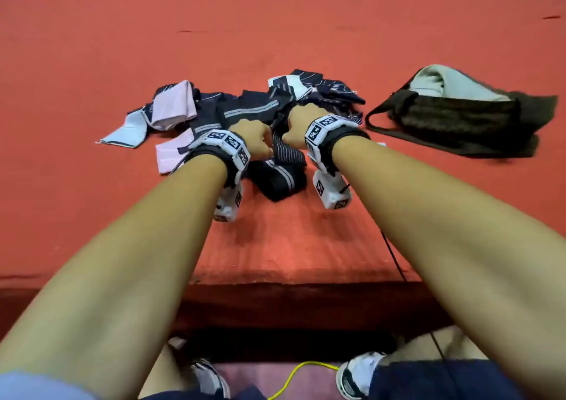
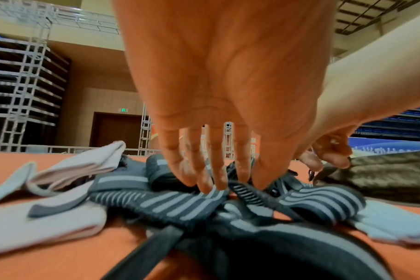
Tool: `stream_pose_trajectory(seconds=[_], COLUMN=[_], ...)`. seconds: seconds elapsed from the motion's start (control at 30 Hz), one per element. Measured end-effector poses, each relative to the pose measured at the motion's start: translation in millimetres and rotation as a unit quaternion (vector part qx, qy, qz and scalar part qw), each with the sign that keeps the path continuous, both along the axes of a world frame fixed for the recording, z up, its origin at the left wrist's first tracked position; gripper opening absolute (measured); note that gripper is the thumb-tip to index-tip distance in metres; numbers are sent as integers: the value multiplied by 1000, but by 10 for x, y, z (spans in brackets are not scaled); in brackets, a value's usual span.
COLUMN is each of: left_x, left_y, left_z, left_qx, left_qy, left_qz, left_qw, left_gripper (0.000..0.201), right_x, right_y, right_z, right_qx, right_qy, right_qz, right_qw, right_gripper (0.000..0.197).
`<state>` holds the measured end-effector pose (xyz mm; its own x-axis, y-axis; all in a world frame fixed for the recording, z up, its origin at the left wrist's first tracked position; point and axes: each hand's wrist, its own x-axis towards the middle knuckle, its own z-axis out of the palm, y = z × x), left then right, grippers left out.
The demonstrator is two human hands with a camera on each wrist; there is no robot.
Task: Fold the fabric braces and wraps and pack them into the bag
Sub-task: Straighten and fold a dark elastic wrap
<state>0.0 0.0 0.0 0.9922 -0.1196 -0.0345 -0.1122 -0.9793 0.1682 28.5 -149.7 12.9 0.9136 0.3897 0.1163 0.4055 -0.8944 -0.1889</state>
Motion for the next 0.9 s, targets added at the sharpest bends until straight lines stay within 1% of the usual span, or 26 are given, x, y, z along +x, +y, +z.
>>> stream_pose_trajectory(seconds=[0.13,0.23,0.33,0.43,0.53,0.6,0.63,0.7,0.8,0.83,0.9], left_x=[48,55,31,-6,-85,-150,-181,-227,-271,-287,-325], left_y=[125,133,119,142,184,219,232,234,203,189,153], left_z=[-189,-221,-245,-310,-353,-360,-363,-363,-364,-370,-393], left_qx=[12,18,29,20,-30,-59,-68,-88,-96,-101,-117], left_qy=[40,74,105,69,26,-5,-15,-14,-3,-6,-10], left_qz=[26,6,-21,-35,-24,-13,-13,-21,-35,-37,-39], left_qw=[999,997,994,997,999,998,997,996,995,994,992], left_gripper=[28,33,38,37,31,27,25,23,23,25,36], right_x=[67,73,16,-48,-90,-135,-167,-225,-287,-313,-354], right_y=[133,186,271,346,366,369,360,357,322,298,242], right_z=[-113,-180,-250,-343,-344,-299,-272,-256,-282,-304,-346], right_qx=[-36,-55,-90,-97,-78,-88,-91,-99,-91,-88,-81], right_qy=[33,54,89,117,143,167,176,181,160,148,127], right_qz=[3,13,20,26,16,16,21,25,16,15,18], right_qw=[999,997,992,988,987,982,980,978,983,985,988], right_gripper=[23,29,30,35,43,49,49,40,27,24,23])
